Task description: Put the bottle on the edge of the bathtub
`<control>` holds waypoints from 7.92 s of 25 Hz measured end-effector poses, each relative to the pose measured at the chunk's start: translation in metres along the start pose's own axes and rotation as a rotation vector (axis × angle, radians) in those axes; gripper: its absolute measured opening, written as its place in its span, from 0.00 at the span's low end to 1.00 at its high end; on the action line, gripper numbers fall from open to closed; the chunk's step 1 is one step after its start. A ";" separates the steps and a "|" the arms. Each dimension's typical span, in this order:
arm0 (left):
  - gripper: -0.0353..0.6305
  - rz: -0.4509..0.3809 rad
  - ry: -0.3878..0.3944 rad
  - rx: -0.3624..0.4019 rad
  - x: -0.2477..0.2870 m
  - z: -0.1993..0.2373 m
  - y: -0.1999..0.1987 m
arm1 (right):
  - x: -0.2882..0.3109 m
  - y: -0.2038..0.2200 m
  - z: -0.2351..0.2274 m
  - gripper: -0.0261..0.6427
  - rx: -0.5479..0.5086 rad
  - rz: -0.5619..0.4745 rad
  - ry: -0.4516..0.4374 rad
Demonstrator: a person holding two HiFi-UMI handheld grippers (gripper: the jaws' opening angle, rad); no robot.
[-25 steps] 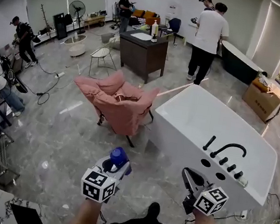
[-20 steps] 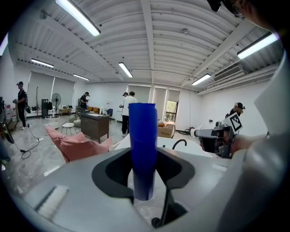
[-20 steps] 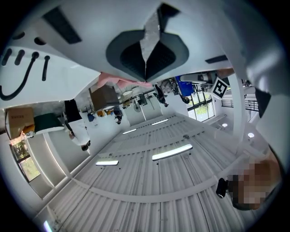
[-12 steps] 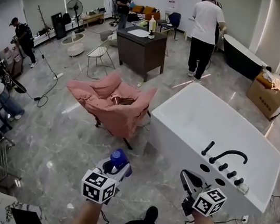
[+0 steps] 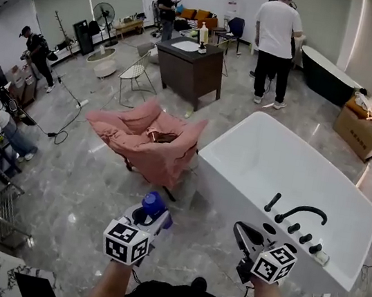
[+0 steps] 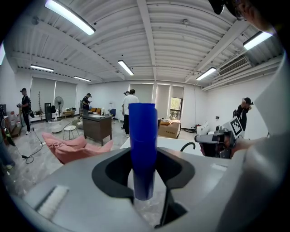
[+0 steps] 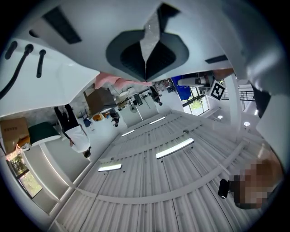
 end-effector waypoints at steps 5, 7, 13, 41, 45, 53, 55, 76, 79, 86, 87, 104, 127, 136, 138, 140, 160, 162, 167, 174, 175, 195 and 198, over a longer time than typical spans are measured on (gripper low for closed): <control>0.29 -0.002 0.017 0.000 0.009 -0.009 -0.005 | -0.005 -0.003 -0.004 0.06 0.013 -0.005 -0.011; 0.29 -0.006 0.022 -0.001 0.014 -0.011 -0.006 | -0.007 -0.005 -0.008 0.06 0.013 -0.009 -0.006; 0.29 -0.003 0.048 -0.015 0.030 -0.010 -0.001 | -0.008 -0.002 -0.022 0.06 0.015 0.006 0.023; 0.29 0.039 0.172 -0.046 0.206 0.154 -0.034 | 0.207 -0.020 -0.116 0.06 0.003 0.101 0.102; 0.29 0.029 0.205 -0.039 0.217 0.170 -0.038 | 0.225 -0.027 -0.119 0.06 -0.015 0.094 0.137; 0.29 0.030 0.241 -0.041 0.240 0.183 -0.038 | 0.243 -0.023 -0.131 0.06 -0.013 0.111 0.167; 0.29 0.040 0.243 -0.044 0.249 0.184 -0.035 | 0.248 -0.021 -0.137 0.06 -0.004 0.116 0.169; 0.29 0.182 0.293 -0.059 0.377 0.155 0.011 | 0.253 0.006 -0.259 0.06 0.088 0.169 0.241; 0.29 0.196 0.299 -0.074 0.392 0.150 0.017 | 0.251 0.009 -0.270 0.06 0.092 0.184 0.251; 0.29 0.228 0.311 -0.059 0.428 0.138 0.034 | 0.244 0.012 -0.297 0.06 0.111 0.212 0.281; 0.29 0.230 0.308 -0.054 0.434 0.137 0.036 | 0.243 0.013 -0.302 0.06 0.113 0.214 0.285; 0.29 0.335 0.300 -0.027 0.517 0.116 0.122 | 0.255 0.062 -0.381 0.06 0.161 0.335 0.307; 0.29 0.360 0.398 0.026 0.612 0.080 0.223 | 0.225 0.120 -0.450 0.06 0.227 0.392 0.399; 0.29 0.316 0.389 0.016 0.629 0.082 0.240 | 0.239 0.125 -0.461 0.06 0.237 0.411 0.392; 0.29 0.302 0.378 0.044 0.630 0.086 0.242 | 0.240 0.125 -0.462 0.06 0.237 0.414 0.392; 0.29 0.285 0.374 0.058 0.629 0.090 0.242 | 0.242 0.125 -0.461 0.06 0.238 0.414 0.391; 0.30 0.354 0.390 0.163 0.605 0.079 0.260 | 0.232 0.123 -0.457 0.06 0.260 0.404 0.404; 0.30 0.377 0.397 0.176 0.601 0.078 0.263 | 0.232 0.122 -0.454 0.06 0.263 0.396 0.404; 0.30 0.425 0.422 0.212 0.595 0.074 0.265 | 0.226 0.118 -0.448 0.06 0.272 0.377 0.408; 0.30 0.515 0.470 0.249 0.593 0.072 0.269 | 0.216 0.114 -0.444 0.06 0.295 0.343 0.423; 0.30 0.522 0.473 0.251 0.592 0.073 0.268 | 0.215 0.114 -0.443 0.06 0.297 0.338 0.424; 0.33 0.464 0.512 0.214 0.585 0.064 0.205 | 0.213 0.076 -0.432 0.06 0.278 0.294 0.443; 0.33 0.429 0.512 0.196 0.581 0.065 0.180 | 0.216 0.066 -0.421 0.06 0.262 0.292 0.442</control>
Point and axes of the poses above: the fingertips, and each gripper's own axes: x forward along the fingers, z to its left, y out of its underside, the point moved 1 cm from there along -x, backward along the fingers, and after that the axes turned 8 degrees about -z, right-handed, at the moved point
